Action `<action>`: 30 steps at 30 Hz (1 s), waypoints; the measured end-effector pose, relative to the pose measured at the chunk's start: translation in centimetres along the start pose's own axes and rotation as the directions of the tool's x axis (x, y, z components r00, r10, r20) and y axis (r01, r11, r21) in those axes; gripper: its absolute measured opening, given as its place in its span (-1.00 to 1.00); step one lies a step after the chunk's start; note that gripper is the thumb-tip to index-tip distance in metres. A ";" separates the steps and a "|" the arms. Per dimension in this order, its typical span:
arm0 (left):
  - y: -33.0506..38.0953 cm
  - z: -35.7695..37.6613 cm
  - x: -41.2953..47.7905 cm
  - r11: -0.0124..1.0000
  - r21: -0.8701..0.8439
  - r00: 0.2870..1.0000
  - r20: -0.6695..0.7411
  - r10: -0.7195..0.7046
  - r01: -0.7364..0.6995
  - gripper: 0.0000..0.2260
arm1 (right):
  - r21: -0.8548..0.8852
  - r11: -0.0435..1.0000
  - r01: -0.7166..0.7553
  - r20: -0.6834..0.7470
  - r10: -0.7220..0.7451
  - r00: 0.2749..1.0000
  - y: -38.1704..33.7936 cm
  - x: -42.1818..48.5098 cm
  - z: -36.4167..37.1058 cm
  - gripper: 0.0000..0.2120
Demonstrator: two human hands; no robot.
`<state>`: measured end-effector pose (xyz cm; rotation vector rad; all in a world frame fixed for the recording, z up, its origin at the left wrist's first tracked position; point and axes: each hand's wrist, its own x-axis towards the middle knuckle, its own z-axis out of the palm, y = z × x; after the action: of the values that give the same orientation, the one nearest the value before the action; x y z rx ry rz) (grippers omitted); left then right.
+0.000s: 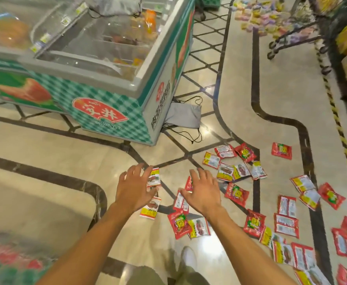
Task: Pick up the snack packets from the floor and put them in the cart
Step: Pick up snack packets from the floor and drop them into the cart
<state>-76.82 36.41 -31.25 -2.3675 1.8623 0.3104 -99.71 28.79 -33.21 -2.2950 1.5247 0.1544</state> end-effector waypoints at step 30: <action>-22.8 48.2 39.4 0.982 -0.071 0.934 0.303 0.191 -0.177 -0.25 | 0.196 0.888 -0.416 0.130 0.397 0.908 -8.1 36.4 50.4 -0.18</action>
<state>-50.21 14.90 -88.04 -2.0251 1.9392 0.7018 -71.73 18.69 -88.45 -1.7520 1.8588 0.1829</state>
